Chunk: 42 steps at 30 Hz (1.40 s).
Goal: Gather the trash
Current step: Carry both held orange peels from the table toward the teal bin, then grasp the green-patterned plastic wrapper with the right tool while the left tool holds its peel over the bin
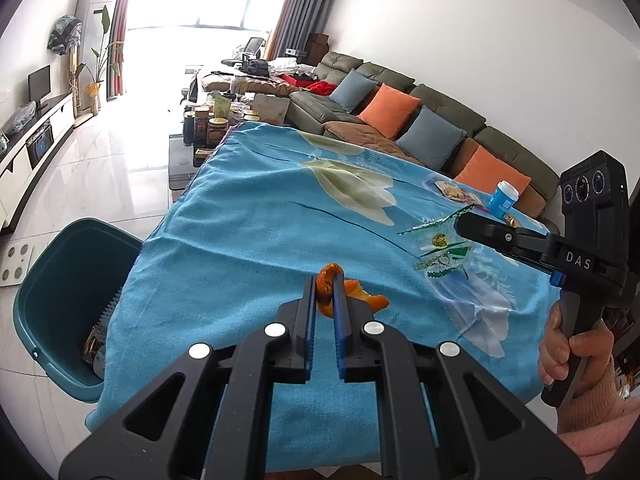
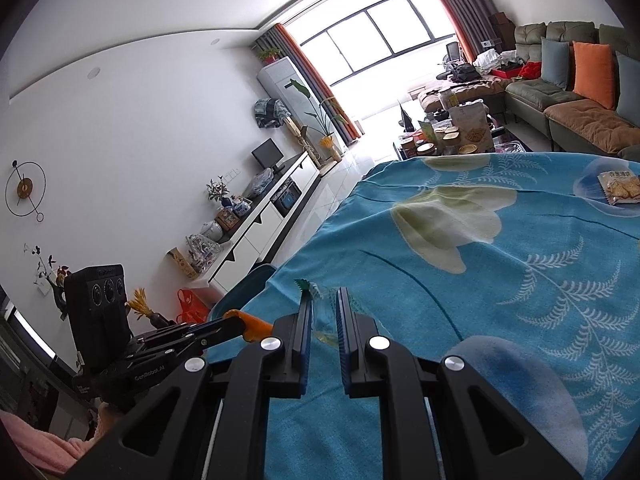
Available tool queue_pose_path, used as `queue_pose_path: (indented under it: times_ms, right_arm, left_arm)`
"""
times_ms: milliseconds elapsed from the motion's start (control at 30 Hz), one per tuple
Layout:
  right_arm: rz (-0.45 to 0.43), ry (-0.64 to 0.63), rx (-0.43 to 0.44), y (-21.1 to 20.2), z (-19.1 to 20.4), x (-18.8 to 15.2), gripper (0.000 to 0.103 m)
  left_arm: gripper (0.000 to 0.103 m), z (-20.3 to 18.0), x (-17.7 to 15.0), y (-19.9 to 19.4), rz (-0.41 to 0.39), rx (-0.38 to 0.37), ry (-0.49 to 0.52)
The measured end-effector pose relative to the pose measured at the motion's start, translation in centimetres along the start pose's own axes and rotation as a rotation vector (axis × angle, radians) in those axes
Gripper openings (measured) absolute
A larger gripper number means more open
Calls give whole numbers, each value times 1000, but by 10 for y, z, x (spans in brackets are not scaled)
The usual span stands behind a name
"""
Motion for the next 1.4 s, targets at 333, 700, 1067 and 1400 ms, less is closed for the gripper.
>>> queue_pose_path:
  times_ms: [333, 700, 1067, 1400]
  right_arm:
    - [38, -21, 33, 21, 17, -2, 11]
    - [65, -46, 60, 40, 31, -2, 11]
    - [83, -62, 83, 56, 42, -1, 11]
    - [99, -76, 99, 67, 48, 0, 11]
  left_arm:
    - [9, 20, -3, -13, -15, 34, -32]
    - [9, 42, -3, -26, -37, 75, -64]
    - [9, 61, -4, -34, -47, 108, -91]
    - [9, 74, -1, -40, -63, 135, -112]
Point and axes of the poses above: each gripper's, at about its wrist camera, not at the fingertips, and y roughly the way its jaws point, z to its left, x to its top, the point moved 4 cm from there along y, roughly the way its jaws point, and after that the axes turned 6 degrees about x, right-handed, at the moved point
